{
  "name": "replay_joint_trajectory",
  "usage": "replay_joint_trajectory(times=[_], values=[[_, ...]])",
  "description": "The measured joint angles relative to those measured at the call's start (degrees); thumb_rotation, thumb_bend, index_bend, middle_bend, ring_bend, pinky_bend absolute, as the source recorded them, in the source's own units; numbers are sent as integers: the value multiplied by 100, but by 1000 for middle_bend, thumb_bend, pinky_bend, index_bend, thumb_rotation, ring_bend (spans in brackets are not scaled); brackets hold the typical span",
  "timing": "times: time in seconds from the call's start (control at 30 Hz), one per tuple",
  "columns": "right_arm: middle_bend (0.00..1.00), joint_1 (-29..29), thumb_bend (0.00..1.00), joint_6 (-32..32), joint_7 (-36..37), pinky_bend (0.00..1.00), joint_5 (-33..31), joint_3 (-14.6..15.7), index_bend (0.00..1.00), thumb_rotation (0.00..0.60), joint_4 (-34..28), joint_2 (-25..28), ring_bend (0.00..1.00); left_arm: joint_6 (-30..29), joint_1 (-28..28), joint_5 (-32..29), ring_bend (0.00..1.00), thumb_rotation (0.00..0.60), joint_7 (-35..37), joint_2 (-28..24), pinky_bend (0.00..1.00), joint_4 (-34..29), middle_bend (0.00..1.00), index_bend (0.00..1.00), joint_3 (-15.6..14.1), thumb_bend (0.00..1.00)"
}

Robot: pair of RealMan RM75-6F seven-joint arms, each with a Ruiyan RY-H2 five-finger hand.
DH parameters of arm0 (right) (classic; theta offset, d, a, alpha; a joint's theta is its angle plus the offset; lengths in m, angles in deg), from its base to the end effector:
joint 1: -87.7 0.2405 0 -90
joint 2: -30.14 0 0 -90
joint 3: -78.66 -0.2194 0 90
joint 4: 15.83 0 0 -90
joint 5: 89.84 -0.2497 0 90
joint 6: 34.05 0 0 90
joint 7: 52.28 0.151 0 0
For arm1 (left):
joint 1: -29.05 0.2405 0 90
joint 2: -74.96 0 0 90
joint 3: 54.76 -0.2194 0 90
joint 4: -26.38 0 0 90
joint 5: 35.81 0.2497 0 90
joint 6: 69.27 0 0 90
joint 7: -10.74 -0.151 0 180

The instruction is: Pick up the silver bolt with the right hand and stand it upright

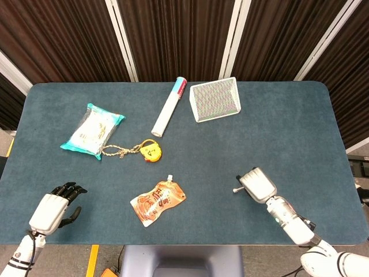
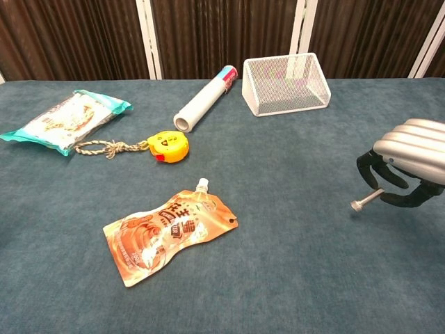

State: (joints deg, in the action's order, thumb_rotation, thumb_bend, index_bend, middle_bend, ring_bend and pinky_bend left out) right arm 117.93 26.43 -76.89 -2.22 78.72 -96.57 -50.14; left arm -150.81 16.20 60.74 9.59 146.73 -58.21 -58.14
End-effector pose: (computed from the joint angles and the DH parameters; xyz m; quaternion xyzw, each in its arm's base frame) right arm -0.2165 -0.2777 -0.0273 0.8305 -0.1946 0.2672 0.4484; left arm -0.2674 0.1965 0.0453 -0.7102 -0.3363 -0.3954 0.4756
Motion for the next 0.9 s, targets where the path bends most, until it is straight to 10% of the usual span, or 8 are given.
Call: replay_joint_trajectory(times=[0.9], values=[[843, 83, 433, 1264, -1497, 765, 2050, 465, 736, 600, 2001, -360, 826, 26, 3, -33, 198, 600, -21, 5, 346, 1, 298, 309, 5, 432]])
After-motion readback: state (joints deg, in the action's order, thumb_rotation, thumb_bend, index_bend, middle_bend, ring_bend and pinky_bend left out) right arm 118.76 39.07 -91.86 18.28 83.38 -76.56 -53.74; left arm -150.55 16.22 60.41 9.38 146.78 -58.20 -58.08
